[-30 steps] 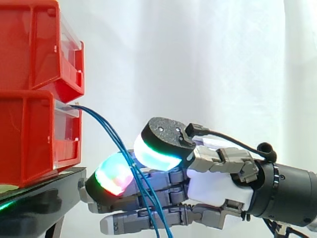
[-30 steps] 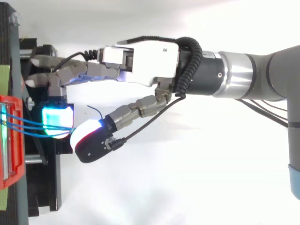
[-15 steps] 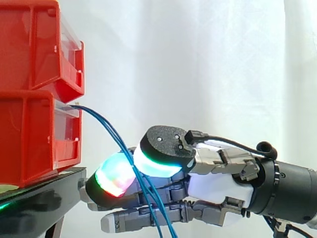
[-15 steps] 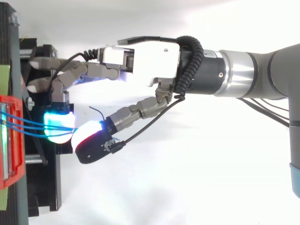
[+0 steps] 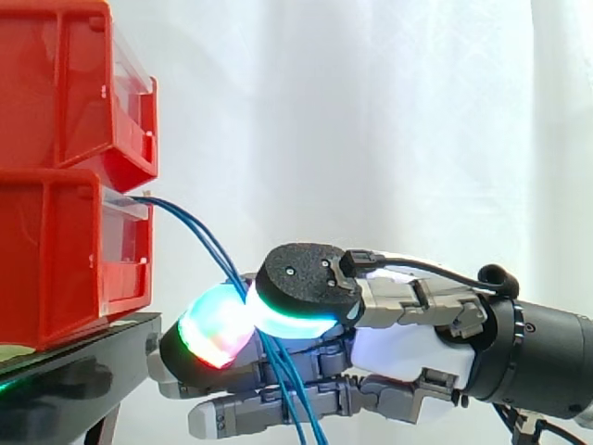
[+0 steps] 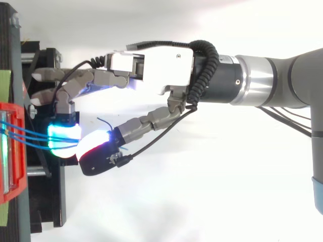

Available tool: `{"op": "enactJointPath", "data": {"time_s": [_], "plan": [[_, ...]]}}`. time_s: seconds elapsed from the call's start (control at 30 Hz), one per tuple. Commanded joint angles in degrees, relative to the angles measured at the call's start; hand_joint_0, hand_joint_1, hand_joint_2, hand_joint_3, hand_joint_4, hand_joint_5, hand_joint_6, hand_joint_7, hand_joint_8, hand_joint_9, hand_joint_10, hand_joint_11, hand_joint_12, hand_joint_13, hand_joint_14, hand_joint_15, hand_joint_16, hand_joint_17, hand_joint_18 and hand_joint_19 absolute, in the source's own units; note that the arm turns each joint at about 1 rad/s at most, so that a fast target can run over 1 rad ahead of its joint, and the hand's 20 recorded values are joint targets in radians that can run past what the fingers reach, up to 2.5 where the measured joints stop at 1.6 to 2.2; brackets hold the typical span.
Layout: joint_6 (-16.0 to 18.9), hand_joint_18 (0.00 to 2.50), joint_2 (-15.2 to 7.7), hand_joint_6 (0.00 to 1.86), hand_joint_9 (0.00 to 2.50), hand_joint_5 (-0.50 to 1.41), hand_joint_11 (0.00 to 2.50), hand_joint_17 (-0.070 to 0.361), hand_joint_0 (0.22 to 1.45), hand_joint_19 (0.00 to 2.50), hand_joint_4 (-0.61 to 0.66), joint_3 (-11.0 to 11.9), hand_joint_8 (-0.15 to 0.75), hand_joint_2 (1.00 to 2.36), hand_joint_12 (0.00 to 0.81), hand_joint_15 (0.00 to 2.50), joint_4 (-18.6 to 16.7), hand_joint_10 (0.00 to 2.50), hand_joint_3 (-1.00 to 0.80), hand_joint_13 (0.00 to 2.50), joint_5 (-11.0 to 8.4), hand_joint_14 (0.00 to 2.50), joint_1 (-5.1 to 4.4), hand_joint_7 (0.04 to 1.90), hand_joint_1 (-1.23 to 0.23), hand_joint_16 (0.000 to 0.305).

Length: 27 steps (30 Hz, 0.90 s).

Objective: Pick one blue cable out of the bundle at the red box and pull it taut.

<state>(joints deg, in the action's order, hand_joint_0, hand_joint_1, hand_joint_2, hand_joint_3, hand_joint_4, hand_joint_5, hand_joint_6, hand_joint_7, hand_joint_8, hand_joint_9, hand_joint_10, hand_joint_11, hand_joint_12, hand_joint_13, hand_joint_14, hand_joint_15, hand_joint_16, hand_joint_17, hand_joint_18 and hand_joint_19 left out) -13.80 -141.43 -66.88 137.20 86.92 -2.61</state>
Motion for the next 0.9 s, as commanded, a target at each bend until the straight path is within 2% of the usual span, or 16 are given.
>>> {"op": "enactJointPath", "data": {"time_s": [0.0,0.13,0.3,0.43,0.53,0.67,0.83,0.87], "plan": [[0.0,0.31,0.0,0.87,0.37,-0.17,0.00,0.139,0.64,0.08,0.19,0.0,0.309,1.02,0.366,0.00,0.0,0.00,-0.08,0.17,0.00,0.00,-0.02,0.82,-0.85,0.062],[0.0,0.33,0.0,0.88,0.37,-0.18,0.00,0.138,0.67,0.07,0.20,0.0,0.310,1.02,0.366,0.00,0.0,0.00,-0.13,0.18,0.00,0.00,-0.02,0.84,-0.92,0.061],[0.0,0.33,0.0,0.90,0.34,-0.20,0.00,0.139,0.71,0.06,0.25,0.0,0.300,1.01,0.369,0.00,0.0,0.00,-0.29,0.17,0.00,0.00,-0.02,0.81,-0.98,0.062],[0.0,0.34,0.0,0.90,0.31,-0.21,0.00,0.139,0.72,0.05,0.27,0.0,0.295,1.00,0.370,0.00,0.0,0.00,-0.50,0.17,0.00,0.00,-0.02,0.80,-1.01,0.062],[0.0,0.35,0.0,0.90,0.32,-0.21,0.00,0.139,0.65,0.07,0.28,0.0,0.293,1.00,0.371,0.00,-0.1,0.00,-0.50,0.17,0.00,0.00,-0.02,0.78,-0.98,0.062],[0.0,0.35,0.0,0.87,0.36,-0.19,0.00,0.141,0.56,0.09,0.28,0.0,0.314,1.00,0.376,0.00,-0.1,0.00,-0.50,0.18,0.00,0.00,-0.02,0.82,-0.86,0.063],[0.0,0.33,0.0,0.85,0.40,-0.16,0.00,0.139,0.59,0.12,0.26,0.0,0.314,1.00,0.370,0.00,-0.2,0.00,-0.49,0.17,0.00,0.00,-0.02,0.88,-0.70,0.062],[0.0,0.33,0.0,0.85,0.41,-0.16,0.00,0.137,0.61,0.12,0.25,0.0,0.313,1.01,0.367,0.00,-0.2,0.00,-0.43,0.18,0.00,0.00,-0.02,0.90,-0.68,0.061]]}}
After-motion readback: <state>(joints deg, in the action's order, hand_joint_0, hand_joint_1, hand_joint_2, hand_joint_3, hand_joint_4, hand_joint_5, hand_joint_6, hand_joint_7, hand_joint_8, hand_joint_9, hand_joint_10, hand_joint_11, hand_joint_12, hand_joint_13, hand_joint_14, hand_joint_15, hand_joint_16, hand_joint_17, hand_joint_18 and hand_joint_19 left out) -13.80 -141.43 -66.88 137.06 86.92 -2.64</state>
